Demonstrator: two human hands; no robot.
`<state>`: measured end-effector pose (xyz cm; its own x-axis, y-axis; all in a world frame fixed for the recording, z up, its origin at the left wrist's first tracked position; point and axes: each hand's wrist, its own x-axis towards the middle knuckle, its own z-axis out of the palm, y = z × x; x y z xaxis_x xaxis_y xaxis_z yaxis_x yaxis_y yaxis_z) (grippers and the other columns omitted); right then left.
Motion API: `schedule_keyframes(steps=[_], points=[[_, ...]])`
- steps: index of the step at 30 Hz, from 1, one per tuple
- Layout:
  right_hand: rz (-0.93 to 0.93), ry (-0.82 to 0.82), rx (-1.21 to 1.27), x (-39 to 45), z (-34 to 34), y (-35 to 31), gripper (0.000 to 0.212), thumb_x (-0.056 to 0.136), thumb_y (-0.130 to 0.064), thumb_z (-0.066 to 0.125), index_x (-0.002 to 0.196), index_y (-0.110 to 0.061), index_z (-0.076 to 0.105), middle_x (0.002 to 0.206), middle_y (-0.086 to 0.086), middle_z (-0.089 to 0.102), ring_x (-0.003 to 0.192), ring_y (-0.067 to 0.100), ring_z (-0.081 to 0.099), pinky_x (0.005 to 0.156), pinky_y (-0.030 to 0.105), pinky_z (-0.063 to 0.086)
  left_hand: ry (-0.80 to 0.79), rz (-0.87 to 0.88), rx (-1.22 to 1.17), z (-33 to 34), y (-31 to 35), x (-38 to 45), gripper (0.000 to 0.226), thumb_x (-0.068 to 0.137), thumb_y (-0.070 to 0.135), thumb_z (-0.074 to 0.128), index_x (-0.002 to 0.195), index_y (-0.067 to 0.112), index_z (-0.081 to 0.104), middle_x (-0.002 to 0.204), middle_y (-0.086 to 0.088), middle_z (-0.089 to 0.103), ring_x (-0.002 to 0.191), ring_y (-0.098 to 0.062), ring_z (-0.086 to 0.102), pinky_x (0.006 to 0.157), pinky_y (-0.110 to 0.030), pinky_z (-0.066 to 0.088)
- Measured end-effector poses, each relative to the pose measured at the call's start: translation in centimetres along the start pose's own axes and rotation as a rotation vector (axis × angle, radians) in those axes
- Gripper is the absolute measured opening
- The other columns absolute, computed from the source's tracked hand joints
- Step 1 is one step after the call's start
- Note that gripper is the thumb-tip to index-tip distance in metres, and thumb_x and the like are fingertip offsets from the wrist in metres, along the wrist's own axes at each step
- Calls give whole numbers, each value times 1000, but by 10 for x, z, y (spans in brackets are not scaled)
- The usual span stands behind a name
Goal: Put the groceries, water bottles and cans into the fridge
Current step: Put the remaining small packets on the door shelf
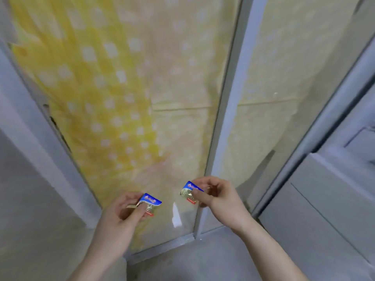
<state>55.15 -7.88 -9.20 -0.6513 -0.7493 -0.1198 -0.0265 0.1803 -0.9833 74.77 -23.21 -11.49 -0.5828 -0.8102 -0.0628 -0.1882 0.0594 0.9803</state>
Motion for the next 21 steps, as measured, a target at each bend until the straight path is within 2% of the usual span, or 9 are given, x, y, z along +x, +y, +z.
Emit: schedule_keyframes(steps=[2, 6, 9, 11, 13, 16, 19, 21], points=[[-7, 60, 1, -3, -41, 0, 10, 88, -20, 79, 98, -21, 79, 90, -2, 79, 81, 10, 70, 69, 23, 56, -86, 21, 0, 41, 17, 15, 15, 92, 1, 69, 101, 14, 69, 95, -7, 78, 79, -22, 77, 78, -30, 61], [-17, 189, 2, -3, -121, 2, 10, 90, -18, 76, 100, -21, 78, 86, -5, 78, 75, 7, 65, 66, 21, 54, -206, 111, 21, 124, 52, 36, 27, 87, 6, 76, 89, 32, 71, 92, 0, 78, 83, -22, 77, 89, -47, 55], [-25, 273, -19, -3, -178, 10, 13, 91, -19, 75, 98, -29, 79, 78, -13, 74, 71, 9, 58, 67, 27, 49, -283, 135, 22, 183, 69, 46, 39, 89, -2, 73, 84, 37, 70, 91, 2, 79, 82, -21, 76, 79, -38, 56], [-13, 325, -33, -5, -215, 16, 13, 90, -20, 74, 96, -31, 78, 71, -16, 71, 67, 12, 54, 66, 31, 45, -332, 139, 12, 223, 77, 52, 34, 84, 2, 78, 85, 35, 71, 90, 0, 79, 82, -21, 76, 79, -37, 56], [-19, 372, -25, -11, -250, 20, 12, 90, -20, 75, 96, -30, 78, 69, -14, 71, 65, 13, 53, 66, 30, 43, -411, 140, 8, 264, 88, 56, 23, 81, 5, 80, 90, 24, 70, 86, -4, 79, 78, -19, 75, 79, -34, 55], [-12, 492, -37, -24, -302, 23, 12, 90, -20, 76, 93, -31, 79, 70, -14, 70, 63, 11, 51, 64, 27, 44, -532, 179, 16, 325, 103, 65, 21, 86, -10, 71, 95, 7, 64, 81, -8, 79, 76, -19, 73, 73, -25, 51], [-13, 634, -29, -43, -346, 25, 12, 88, -24, 78, 95, -33, 78, 80, -4, 75, 69, 11, 59, 67, 29, 48, -667, 230, 25, 379, 124, 68, 21, 86, -10, 70, 95, 7, 62, 81, -7, 78, 75, -19, 74, 70, -17, 50], [-26, 730, -27, -57, -368, 26, 12, 89, -22, 78, 95, -32, 79, 85, -4, 77, 69, 6, 63, 68, 30, 51, -756, 259, -2, 414, 134, 72, 22, 87, -13, 67, 97, 6, 63, 84, -7, 77, 75, -23, 75, 69, -19, 53]])
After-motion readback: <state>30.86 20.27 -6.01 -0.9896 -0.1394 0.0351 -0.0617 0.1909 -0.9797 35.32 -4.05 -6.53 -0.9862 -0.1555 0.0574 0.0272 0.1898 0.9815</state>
